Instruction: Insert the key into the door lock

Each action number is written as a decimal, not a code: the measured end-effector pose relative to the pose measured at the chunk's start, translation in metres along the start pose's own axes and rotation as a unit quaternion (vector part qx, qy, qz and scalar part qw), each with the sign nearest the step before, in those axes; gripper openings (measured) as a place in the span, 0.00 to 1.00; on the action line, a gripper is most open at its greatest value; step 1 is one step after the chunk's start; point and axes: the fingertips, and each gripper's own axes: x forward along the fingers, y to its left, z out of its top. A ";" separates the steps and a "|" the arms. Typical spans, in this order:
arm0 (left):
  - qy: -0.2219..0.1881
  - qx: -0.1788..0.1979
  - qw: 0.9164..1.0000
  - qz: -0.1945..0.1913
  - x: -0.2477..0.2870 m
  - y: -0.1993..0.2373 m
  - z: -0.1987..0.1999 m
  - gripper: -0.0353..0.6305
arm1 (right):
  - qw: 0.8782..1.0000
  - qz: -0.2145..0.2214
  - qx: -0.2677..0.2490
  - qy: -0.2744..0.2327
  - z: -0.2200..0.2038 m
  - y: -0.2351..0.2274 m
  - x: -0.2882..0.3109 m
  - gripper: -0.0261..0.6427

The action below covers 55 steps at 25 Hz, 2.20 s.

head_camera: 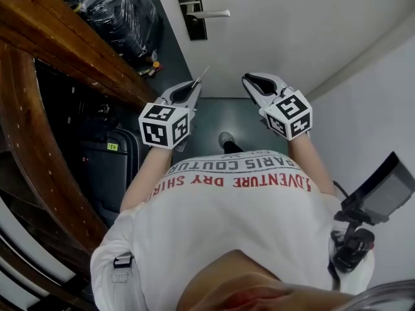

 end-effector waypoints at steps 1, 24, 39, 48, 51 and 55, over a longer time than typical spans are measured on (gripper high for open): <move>0.003 -0.005 1.000 0.002 0.007 0.005 0.001 0.09 | 1.000 0.003 0.003 0.002 0.000 -0.009 0.008 0.05; 0.006 -0.056 0.998 0.001 0.085 0.077 0.023 0.09 | 0.995 -0.011 -0.087 -0.047 0.081 -0.146 0.145 0.25; -0.023 -0.111 0.993 -0.023 0.098 0.079 0.029 0.09 | 0.992 0.036 -0.118 -0.035 0.080 -0.139 0.155 0.25; -0.113 -0.316 0.940 -0.058 0.121 0.105 0.045 0.09 | 0.992 0.029 -0.113 -0.039 0.080 -0.136 0.154 0.25; -0.140 -0.376 0.914 -0.058 0.127 0.117 0.046 0.09 | 0.992 0.029 -0.113 -0.037 0.081 -0.134 0.153 0.25; -0.177 -0.482 0.855 -0.075 0.137 0.136 0.041 0.09 | 0.993 0.028 -0.112 -0.037 0.080 -0.132 0.154 0.25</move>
